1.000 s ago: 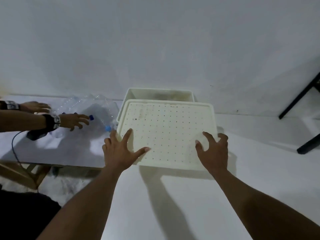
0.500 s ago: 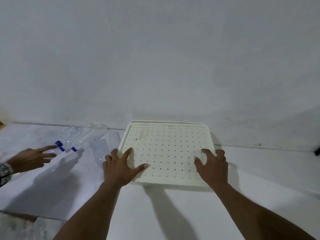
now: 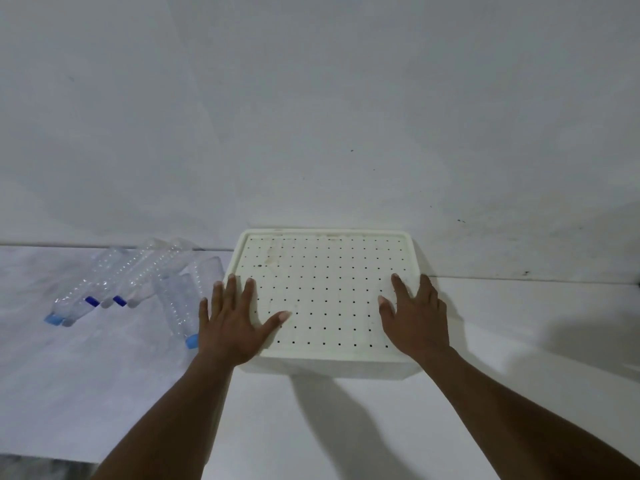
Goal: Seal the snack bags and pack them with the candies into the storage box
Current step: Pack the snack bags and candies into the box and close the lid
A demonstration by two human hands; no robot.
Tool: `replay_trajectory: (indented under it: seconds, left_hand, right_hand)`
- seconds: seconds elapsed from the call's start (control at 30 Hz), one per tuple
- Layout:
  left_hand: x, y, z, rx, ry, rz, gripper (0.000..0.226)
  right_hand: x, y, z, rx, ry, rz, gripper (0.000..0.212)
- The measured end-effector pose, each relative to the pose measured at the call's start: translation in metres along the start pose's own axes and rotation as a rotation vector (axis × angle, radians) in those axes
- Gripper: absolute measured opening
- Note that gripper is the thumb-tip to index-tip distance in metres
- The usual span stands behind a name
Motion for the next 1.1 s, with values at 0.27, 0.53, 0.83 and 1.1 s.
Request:
replay_trajectory:
  seconds: [0.27,0.53,0.83,1.1]
  left_hand:
    - [-0.008,0.020,-0.010,-0.078,-0.068,0.018,0.092]
    - [0.000,0.067,-0.077,-0.217,-0.182,-0.031,0.076]
    - [0.061,0.103,-0.125,-0.302,-0.388,-0.108,0.068]
    - [0.165,0.190,-0.107,-0.431,-0.233,-0.078,0.069]
  right_hand:
    - [0.001,-0.020,-0.018,0.131,-0.143,-0.079,0.068]
    - [0.030,-0.043,-0.078,0.215,-0.289,0.050,0.060]
    - [0.110,-0.025,-0.106,0.238,-0.590,0.081,0.047]
    - [0.236,0.014,-0.058,0.208,-0.409,0.077,0.052]
Point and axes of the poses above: each hand's wrist, its own z-axis towards the middle knuckle, its own x-axis out of the back of the hand, y = z × x, the point moved 4 cm from there along z, towards the middle knuckle, and after that the axes turned 11 degrees about y, right-handed, at the moved point
